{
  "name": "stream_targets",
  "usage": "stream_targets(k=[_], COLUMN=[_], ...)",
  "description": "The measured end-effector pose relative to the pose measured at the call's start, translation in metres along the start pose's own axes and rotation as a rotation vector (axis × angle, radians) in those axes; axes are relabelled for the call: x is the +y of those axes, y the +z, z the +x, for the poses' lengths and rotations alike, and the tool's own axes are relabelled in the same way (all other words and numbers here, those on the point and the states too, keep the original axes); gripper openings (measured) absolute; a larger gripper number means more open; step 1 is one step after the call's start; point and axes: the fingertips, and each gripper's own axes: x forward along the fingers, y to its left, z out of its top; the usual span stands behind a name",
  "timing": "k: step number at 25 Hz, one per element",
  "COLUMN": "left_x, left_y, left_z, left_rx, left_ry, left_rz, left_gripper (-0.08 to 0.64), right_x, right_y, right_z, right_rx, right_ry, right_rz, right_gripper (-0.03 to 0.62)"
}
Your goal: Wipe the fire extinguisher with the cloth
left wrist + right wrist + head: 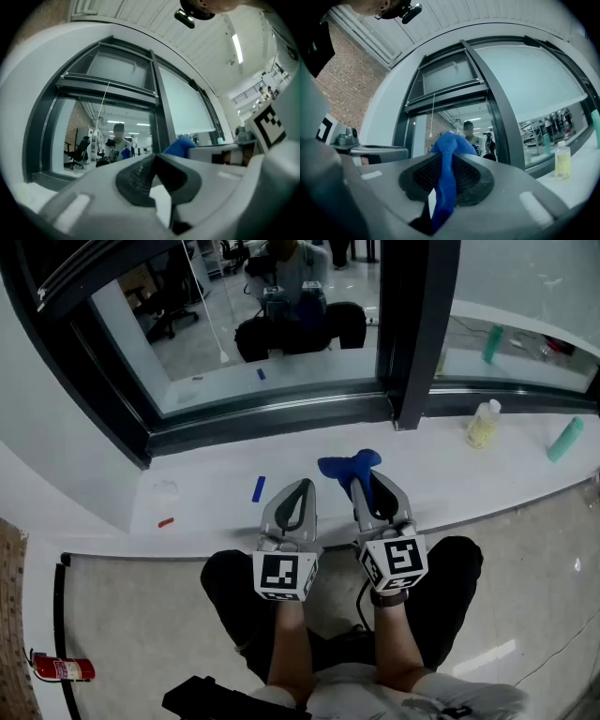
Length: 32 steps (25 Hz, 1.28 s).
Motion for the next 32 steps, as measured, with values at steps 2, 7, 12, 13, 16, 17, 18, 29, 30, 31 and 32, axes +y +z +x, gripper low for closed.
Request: stream_targets(k=[2,7,12,13,16,17,18,29,30,31,32], left_x=[0.005,0.013,0.020,0.023,0.030,0.033,0.035,0.054,0.057,0.061,0.065], left_y=[-0.008,-0.020,-0.022,-0.022,-0.022,-0.022,-0.024,-0.037,-0.042,-0.045,-0.047], left_z=[0.006,0.012,0.021,0.021,0.023,0.025,0.027,0.059,0.063,0.066,0.070], left_rx=[0.000,0.008,0.003,0.004,0.009,0.015,0.020,0.045,0.053,0.060,0.065], left_ry=[0.010,0.018,0.035,0.044,0.067,0.074,0.080,0.129,0.132,0.139,0.147], left_rz=[-0.018,-0.035,-0.038,-0.039,-0.036,-0.034,-0.031,-0.035,-0.033,-0.034,-0.035], left_gripper=[0.000,0.000,0.000,0.000,0.000,0.000,0.000,0.000,0.000,0.000,0.000], right_x=[0.004,0.013,0.006,0.005,0.000,-0.002,-0.004,-0.025,-0.027,-0.030,-0.031], right_y=[-0.010,-0.025,-0.023,-0.024,-0.026,-0.027,-0.028,-0.048,-0.050,-0.053,-0.054], right_z=[0.006,0.019,0.029,0.030,0.036,0.039,0.042,0.078,0.084,0.091,0.098], right_rx=[0.017,0.041,0.026,0.026,0.024,0.024,0.026,0.044,0.048,0.050,0.051], right_ry=[0.019,0.048,0.043,0.046,0.049,0.049,0.049,0.078,0.080,0.084,0.089], right_rz=[-0.016,-0.019,-0.015,-0.012,-0.002,0.001,0.004,0.031,0.034,0.037,0.038], right_gripper=[0.069,0.070,0.071,0.071,0.071,0.071,0.071,0.071,0.071,0.071,0.071])
